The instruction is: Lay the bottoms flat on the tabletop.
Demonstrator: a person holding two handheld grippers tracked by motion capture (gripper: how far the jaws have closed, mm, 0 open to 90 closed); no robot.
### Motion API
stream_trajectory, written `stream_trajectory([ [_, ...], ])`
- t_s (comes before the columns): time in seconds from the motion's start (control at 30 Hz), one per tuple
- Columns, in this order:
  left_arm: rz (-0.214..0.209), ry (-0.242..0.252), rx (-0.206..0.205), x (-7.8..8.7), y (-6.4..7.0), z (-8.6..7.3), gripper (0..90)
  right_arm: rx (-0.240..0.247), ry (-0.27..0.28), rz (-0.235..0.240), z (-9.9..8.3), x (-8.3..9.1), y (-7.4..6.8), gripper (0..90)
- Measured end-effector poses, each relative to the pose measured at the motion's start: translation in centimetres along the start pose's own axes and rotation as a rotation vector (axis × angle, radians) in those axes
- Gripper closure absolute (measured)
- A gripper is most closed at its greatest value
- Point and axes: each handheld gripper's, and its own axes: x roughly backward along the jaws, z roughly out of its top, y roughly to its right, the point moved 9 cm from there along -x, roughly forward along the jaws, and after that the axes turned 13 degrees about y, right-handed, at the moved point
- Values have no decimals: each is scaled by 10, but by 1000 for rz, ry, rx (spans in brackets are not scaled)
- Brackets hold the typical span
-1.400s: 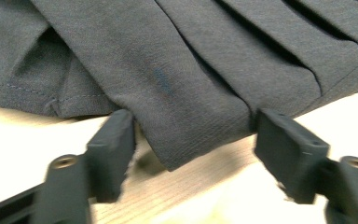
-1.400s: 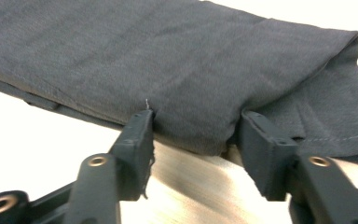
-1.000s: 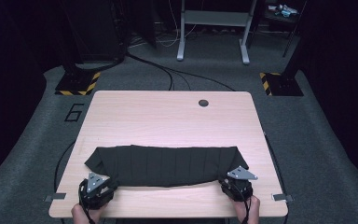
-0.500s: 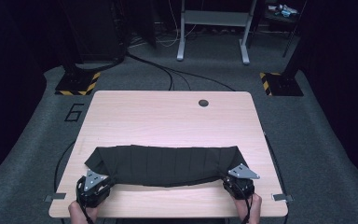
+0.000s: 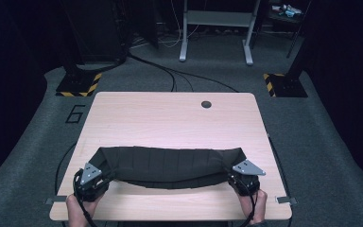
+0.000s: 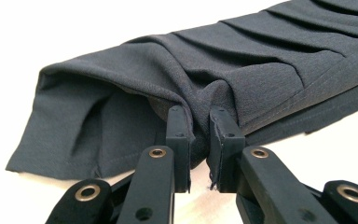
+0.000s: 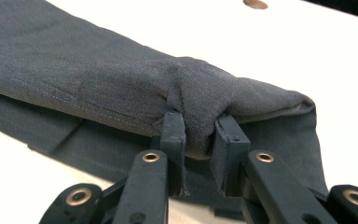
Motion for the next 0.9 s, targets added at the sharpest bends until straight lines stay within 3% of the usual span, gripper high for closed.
stream_trajectory([
  [0.1, -7, -7, -25, -2, -2, 7, 802, 2, 7, -5, 7, 0, 3, 770],
  [0.47, -67, -16, 22, -19, -15, 37, 803, -6, 1, 3, 33, -11, 17, 781],
  [0.6, -95, -24, 59, -29, -23, 47, 802, -27, -17, 13, 43, -20, 26, 783],
  [0.9, -129, -61, 74, -56, -36, 69, 803, -53, -74, 27, 60, -53, 52, 785],
])
